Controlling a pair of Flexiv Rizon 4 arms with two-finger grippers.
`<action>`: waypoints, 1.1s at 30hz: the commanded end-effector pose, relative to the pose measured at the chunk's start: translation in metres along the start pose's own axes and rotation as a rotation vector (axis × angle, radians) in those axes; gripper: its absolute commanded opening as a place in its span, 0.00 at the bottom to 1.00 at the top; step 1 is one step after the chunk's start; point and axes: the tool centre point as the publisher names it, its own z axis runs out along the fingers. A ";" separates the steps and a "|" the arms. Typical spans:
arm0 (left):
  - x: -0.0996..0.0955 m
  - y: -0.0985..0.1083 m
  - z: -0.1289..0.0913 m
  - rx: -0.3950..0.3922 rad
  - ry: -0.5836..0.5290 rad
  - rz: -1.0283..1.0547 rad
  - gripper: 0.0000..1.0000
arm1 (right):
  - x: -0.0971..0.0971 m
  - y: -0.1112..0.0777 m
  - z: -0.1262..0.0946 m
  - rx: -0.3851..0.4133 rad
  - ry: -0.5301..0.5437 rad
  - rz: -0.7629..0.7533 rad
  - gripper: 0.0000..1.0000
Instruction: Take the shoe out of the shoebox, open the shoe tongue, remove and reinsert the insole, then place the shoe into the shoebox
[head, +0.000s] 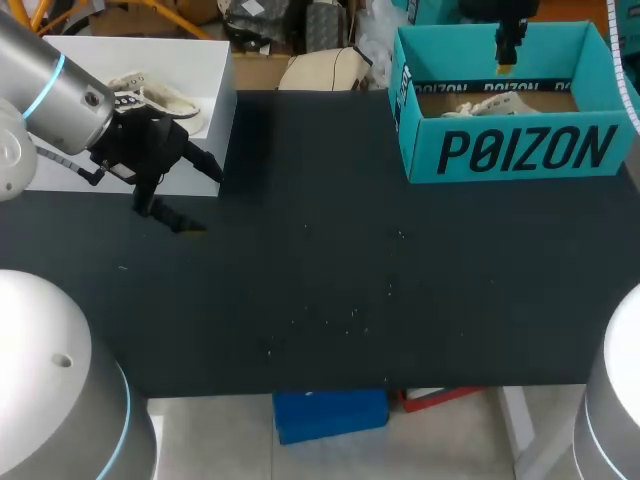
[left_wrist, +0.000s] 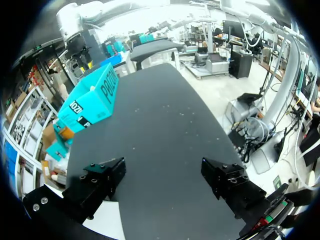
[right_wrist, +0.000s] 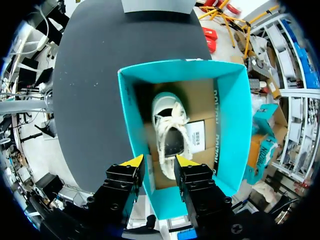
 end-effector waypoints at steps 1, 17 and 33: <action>0.001 0.000 0.001 -0.001 -0.003 0.001 1.00 | 0.063 0.010 -0.023 0.013 -0.084 0.019 0.35; 0.001 0.000 0.001 -0.001 -0.003 0.001 1.00 | 0.143 0.035 0.002 -0.037 -0.038 0.104 1.00; 0.001 0.000 0.001 -0.001 -0.003 0.001 1.00 | 0.146 0.025 0.014 -0.036 0.025 -0.011 1.00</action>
